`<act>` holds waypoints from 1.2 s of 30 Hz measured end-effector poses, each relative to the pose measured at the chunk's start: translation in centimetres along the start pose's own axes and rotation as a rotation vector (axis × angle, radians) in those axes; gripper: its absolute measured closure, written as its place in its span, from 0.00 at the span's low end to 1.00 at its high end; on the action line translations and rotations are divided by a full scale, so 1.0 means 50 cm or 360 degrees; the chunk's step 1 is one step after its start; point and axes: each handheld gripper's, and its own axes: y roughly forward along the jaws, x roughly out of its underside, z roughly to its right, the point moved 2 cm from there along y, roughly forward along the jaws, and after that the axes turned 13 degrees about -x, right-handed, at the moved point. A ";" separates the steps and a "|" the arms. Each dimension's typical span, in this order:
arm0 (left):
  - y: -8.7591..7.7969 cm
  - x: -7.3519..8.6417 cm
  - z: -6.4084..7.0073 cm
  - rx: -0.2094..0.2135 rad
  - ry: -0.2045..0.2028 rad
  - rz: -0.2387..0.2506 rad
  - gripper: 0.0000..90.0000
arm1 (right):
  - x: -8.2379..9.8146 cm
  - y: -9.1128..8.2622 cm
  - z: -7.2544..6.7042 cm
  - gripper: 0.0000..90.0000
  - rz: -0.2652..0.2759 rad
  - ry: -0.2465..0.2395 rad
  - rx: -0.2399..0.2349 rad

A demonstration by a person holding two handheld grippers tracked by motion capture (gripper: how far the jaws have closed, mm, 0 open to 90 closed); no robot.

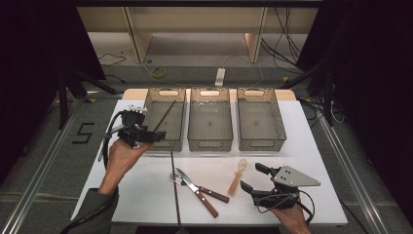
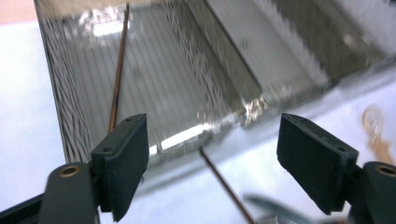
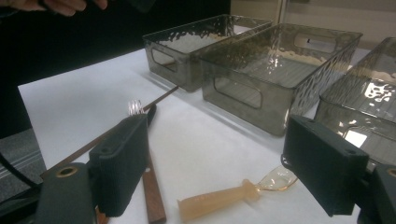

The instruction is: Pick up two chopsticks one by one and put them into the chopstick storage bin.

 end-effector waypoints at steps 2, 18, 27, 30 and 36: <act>-0.007 0.021 0.013 0.0004 0.0016 -0.0029 0.24 | 0.000 0.001 -0.001 0.26 0.0000 -0.0003 -0.0004; 0.021 0.176 0.088 0.0044 0.0133 -0.0322 0.24 | -0.001 0.000 -0.001 0.26 -0.0003 -0.0003 -0.0001; 0.029 0.185 0.109 0.0068 0.0140 -0.0366 0.22 | -0.001 -0.001 -0.001 0.26 0.0000 -0.0007 -0.0001; 0.037 0.190 0.125 0.0065 0.0188 -0.0401 0.22 | -0.001 0.000 -0.001 0.26 -0.0004 -0.0003 0.0000; 0.054 0.201 0.150 0.0050 0.0271 -0.0482 0.23 | 0.000 0.000 0.000 0.26 -0.0003 0.0000 0.0000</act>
